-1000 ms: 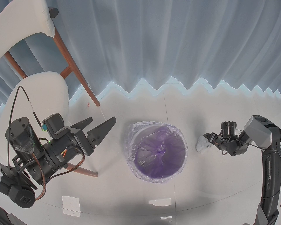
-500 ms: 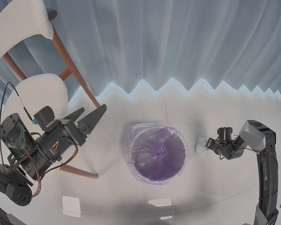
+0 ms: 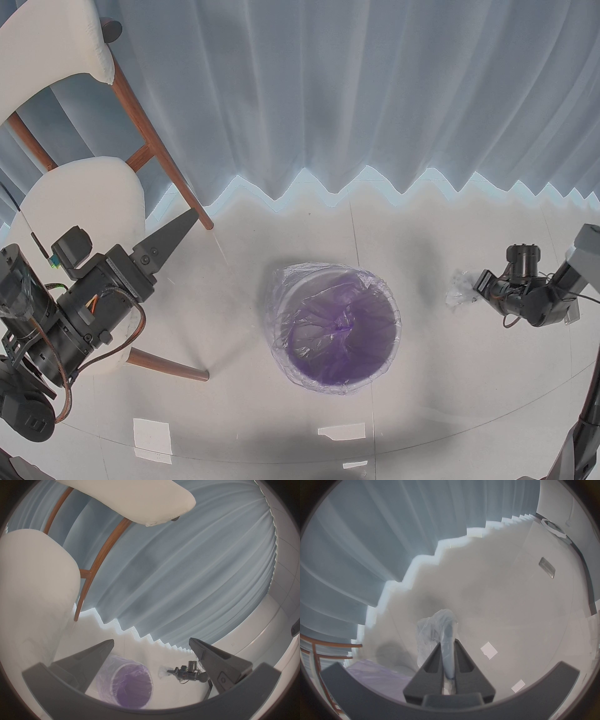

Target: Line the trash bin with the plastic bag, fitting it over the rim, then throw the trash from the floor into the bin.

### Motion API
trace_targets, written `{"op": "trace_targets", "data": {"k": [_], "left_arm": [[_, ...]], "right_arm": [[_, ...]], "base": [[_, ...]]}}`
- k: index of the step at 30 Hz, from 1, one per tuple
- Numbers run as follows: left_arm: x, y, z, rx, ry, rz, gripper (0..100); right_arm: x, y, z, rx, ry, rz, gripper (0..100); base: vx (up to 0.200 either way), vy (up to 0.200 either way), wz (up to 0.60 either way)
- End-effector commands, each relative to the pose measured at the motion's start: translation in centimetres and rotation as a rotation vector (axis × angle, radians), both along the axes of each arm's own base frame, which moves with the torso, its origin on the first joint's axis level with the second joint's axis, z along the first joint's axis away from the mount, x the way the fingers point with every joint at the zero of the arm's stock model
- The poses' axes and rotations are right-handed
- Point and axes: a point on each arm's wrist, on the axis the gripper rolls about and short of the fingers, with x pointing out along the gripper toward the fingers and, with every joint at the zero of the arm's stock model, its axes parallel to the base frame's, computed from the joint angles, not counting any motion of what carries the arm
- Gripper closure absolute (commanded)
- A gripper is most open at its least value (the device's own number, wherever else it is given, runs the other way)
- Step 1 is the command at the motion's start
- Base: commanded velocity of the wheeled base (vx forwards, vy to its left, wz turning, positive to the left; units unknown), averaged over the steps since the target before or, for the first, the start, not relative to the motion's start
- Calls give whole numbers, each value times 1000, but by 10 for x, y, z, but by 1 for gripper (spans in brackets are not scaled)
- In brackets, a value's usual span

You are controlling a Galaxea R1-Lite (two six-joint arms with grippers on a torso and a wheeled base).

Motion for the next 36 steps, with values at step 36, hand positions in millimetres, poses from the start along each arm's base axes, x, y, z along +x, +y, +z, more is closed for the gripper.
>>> {"op": "trace_targets", "data": {"k": [36], "left_arm": [[-39, 29, 2, 81, -121, 53, 0]], "right_arm": [[-148, 175, 44, -88, -333, 734, 100]], "base": [[0, 0, 0]]}}
